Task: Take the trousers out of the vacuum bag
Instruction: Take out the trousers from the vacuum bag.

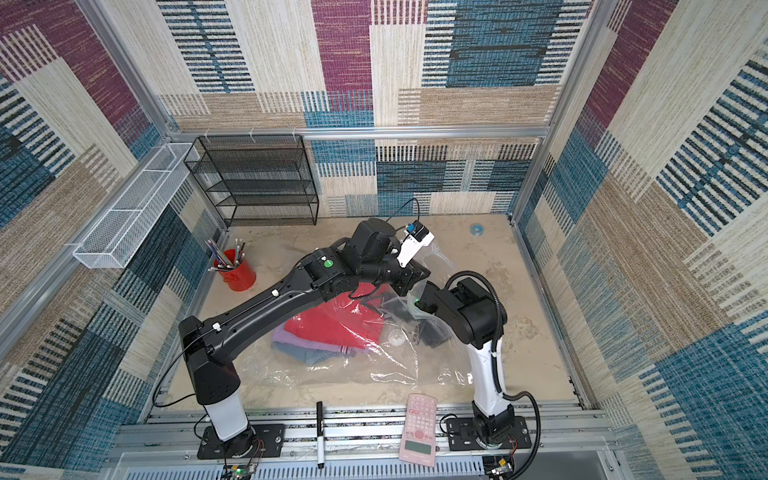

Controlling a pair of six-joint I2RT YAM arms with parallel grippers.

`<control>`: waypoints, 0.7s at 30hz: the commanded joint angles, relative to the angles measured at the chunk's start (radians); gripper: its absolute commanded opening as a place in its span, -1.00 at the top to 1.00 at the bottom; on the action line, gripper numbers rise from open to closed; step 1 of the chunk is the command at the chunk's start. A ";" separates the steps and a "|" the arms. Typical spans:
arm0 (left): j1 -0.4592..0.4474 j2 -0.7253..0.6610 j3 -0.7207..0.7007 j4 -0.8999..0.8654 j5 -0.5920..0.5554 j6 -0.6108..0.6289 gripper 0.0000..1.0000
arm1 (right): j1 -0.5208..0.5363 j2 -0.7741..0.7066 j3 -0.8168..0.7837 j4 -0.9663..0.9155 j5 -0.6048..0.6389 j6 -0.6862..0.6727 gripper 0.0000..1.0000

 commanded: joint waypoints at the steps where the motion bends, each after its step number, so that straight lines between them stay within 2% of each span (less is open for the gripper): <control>1: -0.003 0.000 0.011 0.023 0.014 0.018 1.00 | 0.015 0.018 0.030 0.105 -0.036 0.006 -0.53; 4: -0.002 0.000 0.013 0.023 0.014 0.019 1.00 | 0.025 0.035 0.053 0.092 -0.035 0.001 -0.52; 7: -0.003 0.000 0.014 0.023 0.013 0.019 1.00 | 0.029 0.054 0.065 0.104 -0.030 0.011 -0.40; 9: -0.003 0.000 0.013 0.024 0.012 0.020 1.00 | 0.029 0.071 0.075 0.120 -0.034 0.029 -0.23; 12: -0.003 -0.001 0.015 0.021 0.007 0.021 1.00 | 0.028 0.089 0.080 0.128 -0.032 0.041 0.15; 15: -0.003 -0.003 0.009 0.021 0.001 0.022 1.00 | 0.029 0.084 0.061 0.163 -0.019 0.057 0.69; 17: -0.003 -0.008 0.004 0.019 -0.006 0.025 1.00 | 0.028 0.063 0.040 0.183 -0.015 0.063 0.92; 19: -0.002 -0.011 -0.001 0.014 -0.014 0.029 1.00 | 0.023 0.029 0.018 0.188 -0.014 0.061 1.00; 21: -0.002 -0.018 -0.010 0.016 -0.020 0.030 1.00 | 0.009 -0.021 -0.014 0.180 -0.011 0.055 1.00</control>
